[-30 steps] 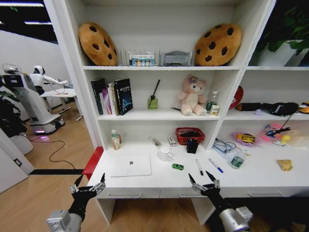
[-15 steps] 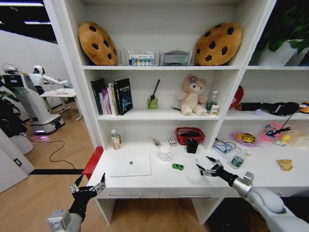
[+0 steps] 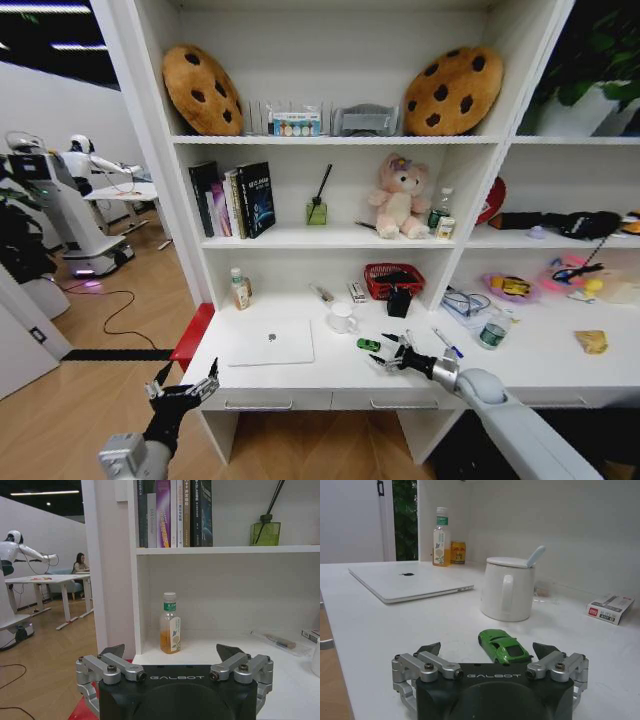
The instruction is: Organize the objects on the table.
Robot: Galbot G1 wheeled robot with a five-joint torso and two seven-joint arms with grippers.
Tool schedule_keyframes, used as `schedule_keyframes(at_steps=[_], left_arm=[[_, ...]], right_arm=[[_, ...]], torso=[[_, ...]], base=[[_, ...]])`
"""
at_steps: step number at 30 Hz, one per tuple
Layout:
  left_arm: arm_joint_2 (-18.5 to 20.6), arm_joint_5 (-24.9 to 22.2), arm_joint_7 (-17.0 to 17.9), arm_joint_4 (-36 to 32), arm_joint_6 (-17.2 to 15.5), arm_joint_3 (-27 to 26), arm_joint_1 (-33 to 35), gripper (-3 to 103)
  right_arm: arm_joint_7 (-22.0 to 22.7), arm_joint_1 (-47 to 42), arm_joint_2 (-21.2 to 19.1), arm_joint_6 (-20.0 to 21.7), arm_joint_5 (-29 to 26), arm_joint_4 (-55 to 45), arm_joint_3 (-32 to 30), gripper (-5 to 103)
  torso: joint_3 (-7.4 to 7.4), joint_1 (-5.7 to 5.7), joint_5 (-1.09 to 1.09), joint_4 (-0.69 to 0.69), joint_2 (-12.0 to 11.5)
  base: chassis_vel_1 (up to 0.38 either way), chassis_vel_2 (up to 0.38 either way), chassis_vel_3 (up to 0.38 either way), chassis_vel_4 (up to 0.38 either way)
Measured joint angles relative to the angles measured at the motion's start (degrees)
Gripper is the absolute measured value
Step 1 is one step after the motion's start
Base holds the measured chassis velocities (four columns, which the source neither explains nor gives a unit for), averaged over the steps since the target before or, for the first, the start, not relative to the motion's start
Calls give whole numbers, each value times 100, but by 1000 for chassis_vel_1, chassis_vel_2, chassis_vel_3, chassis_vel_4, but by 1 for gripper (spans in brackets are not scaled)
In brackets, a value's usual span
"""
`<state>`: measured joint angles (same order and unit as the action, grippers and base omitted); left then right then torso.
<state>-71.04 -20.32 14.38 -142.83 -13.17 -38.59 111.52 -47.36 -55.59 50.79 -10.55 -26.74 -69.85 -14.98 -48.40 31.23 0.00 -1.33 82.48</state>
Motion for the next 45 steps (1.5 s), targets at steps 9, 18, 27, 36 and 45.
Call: schedule_keyframes(at_steps=[9, 18, 27, 36, 45], left_arm=[[2, 0, 0, 3, 1, 1, 0, 100], [3, 0, 0, 3, 1, 1, 0, 100], [3, 0, 0, 4, 2, 1, 0, 100], [3, 0, 0, 4, 2, 1, -1, 100], [3, 0, 0, 4, 2, 1, -1, 100]], right_arm=[[-73, 297, 82, -81, 11, 424, 229, 100], [-120, 656, 285, -184, 70, 871, 391, 100], [-222, 516, 214, -211, 23, 685, 336, 75], [-239, 374, 120, -158, 10, 527, 213, 38], [-212, 158, -148, 5, -263, -203, -59, 36]], torso=[[1, -1, -2, -1, 1], [2, -2, -2, 0, 3], [0, -1, 2, 1, 1], [-1, -1, 2, 0, 0], [-1, -1, 1, 0, 0]], base=[[0, 0, 0, 0], [0, 0, 0, 0], [0, 0, 0, 0], [0, 0, 0, 0], [0, 0, 0, 0]])
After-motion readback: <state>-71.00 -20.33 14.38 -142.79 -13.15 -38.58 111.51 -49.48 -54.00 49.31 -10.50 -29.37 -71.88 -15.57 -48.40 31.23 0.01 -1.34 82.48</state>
